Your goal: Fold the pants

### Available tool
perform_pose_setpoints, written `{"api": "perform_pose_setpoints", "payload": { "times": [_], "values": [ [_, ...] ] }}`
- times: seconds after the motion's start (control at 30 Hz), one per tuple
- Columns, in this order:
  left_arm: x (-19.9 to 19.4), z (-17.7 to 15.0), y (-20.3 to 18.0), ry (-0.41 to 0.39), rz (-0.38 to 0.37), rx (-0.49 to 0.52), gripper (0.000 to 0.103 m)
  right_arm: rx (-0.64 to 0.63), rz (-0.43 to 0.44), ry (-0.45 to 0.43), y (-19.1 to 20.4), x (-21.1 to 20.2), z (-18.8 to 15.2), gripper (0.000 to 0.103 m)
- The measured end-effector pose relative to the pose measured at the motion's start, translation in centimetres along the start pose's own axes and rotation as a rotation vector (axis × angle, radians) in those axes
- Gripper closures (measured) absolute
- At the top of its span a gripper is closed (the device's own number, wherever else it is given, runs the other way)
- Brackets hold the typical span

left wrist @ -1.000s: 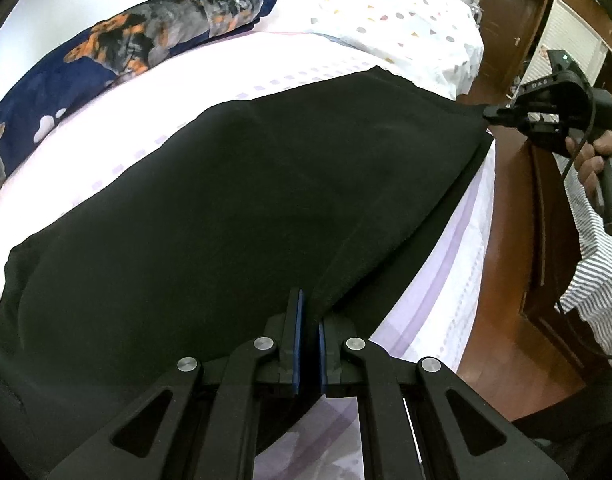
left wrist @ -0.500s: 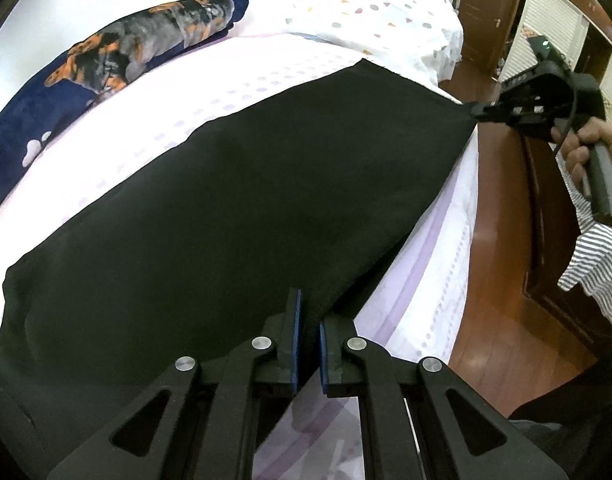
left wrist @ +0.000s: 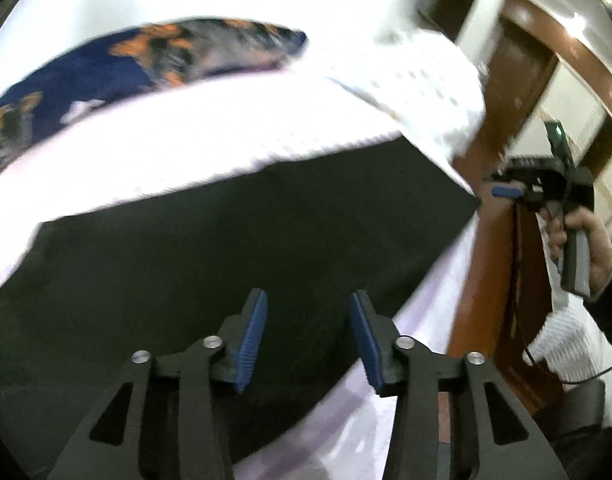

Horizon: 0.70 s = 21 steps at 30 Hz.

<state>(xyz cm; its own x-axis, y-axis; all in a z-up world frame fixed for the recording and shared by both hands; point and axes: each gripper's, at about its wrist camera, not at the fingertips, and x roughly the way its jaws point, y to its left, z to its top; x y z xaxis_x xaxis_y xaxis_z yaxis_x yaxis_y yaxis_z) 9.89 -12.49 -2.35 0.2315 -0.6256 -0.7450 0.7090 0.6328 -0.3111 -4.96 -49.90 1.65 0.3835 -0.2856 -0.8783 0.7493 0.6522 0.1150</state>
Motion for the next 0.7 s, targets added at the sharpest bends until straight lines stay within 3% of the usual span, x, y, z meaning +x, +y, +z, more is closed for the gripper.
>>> {"api": "perform_pose_setpoints", "payload": {
  "times": [0.1,0.17,0.3,0.43,0.5,0.63,0.7],
  "values": [
    [-2.3,0.1,3.4,-0.042,0.001,-0.096,0.056,-0.110,0.041,0.005,4.5,-0.1,0.0,0.067],
    [-3.8,-0.2,5.4,-0.053,0.021,-0.137,0.056,-0.197,0.115,0.028,8.8,0.3,-0.6,0.067],
    [-6.7,-1.8,9.9,-0.086,0.200,-0.189,0.055,-0.411,0.277,0.130,17.2,2.0,-3.5,0.066],
    [-9.1,-3.5,14.4,-0.095,0.322,-0.298,0.055,-0.659,0.438,0.294,26.8,4.3,-8.5,0.063],
    [-10.3,-4.5,16.5,-0.117,0.391,-0.343,0.055,-0.766,0.477,0.347,30.6,5.2,-11.0,0.063],
    [-11.5,-6.1,19.6,-0.123,0.478,-0.408,0.055,-0.944,0.552,0.437,38.1,6.7,-15.7,0.059],
    [-11.9,-7.0,20.8,-0.128,0.471,-0.432,0.055,-1.003,0.573,0.467,40.7,7.6,-17.4,0.058]
  ]
}}
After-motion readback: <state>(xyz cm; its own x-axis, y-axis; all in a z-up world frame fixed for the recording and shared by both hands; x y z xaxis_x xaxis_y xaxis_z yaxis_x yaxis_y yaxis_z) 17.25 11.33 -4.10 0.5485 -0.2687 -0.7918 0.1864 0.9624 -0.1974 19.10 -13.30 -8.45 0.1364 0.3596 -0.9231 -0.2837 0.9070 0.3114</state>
